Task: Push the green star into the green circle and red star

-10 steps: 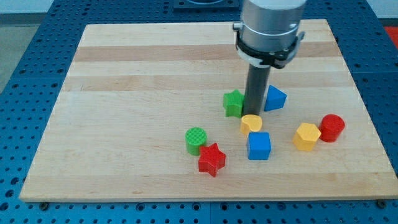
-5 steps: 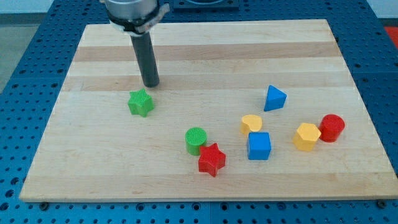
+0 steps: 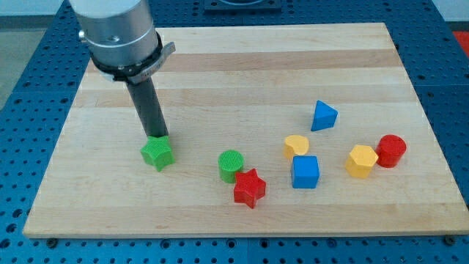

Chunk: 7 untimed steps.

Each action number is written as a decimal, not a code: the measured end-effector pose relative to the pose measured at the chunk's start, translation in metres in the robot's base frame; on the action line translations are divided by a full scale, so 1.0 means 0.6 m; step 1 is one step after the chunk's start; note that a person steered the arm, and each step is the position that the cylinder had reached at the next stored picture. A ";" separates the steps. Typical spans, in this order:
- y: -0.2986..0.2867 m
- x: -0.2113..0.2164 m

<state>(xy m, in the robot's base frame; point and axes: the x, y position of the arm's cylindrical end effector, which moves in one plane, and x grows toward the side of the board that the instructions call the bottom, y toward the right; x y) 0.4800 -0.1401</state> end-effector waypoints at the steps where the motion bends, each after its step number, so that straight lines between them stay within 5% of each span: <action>1: -0.003 0.046; 3: -0.085 0.074; 5: 0.159 0.180; 7: 0.041 0.132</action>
